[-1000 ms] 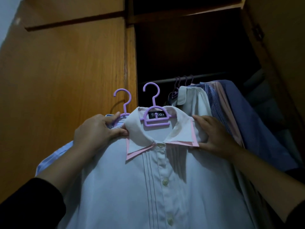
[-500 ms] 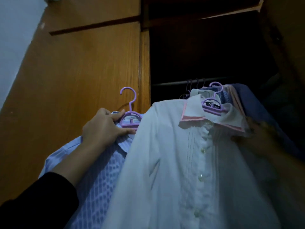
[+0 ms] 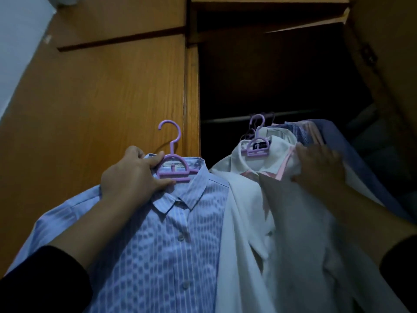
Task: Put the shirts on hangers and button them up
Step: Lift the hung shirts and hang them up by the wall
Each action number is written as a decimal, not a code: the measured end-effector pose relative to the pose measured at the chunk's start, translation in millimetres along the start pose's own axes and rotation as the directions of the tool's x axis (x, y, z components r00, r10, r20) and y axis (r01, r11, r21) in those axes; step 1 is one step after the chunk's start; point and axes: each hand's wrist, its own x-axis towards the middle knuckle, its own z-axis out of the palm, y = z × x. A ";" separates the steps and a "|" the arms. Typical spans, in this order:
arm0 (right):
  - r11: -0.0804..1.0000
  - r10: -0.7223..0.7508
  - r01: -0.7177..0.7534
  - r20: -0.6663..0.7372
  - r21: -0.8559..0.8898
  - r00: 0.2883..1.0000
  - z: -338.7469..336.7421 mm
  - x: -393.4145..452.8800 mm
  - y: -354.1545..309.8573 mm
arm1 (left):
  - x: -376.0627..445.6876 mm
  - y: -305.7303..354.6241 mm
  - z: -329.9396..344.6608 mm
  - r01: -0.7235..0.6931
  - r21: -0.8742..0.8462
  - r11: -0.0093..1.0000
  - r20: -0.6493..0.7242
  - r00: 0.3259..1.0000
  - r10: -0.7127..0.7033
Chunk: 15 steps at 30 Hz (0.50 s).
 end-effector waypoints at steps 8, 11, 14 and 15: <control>0.903 -0.168 0.070 -0.199 -0.424 0.966 5.2 44.3 -24.8 | 12.3 2.9 -1.4 -0.057 0.055 0.997 -0.004 0.998 0.057; 0.893 -0.190 0.102 -0.161 -0.438 0.969 19.7 48.5 -30.5 | 18.3 5.5 3.0 -0.065 0.034 0.997 -0.025 0.997 0.066; 0.878 -0.162 0.104 -0.087 -0.468 0.983 32.8 54.9 -34.5 | 25.7 13.1 6.4 -0.077 0.028 0.997 -0.050 0.996 0.078; 0.884 -0.152 0.099 -0.082 -0.456 0.985 37.1 57.7 -35.9 | 26.5 16.3 8.1 -0.083 0.034 0.996 -0.054 0.995 0.084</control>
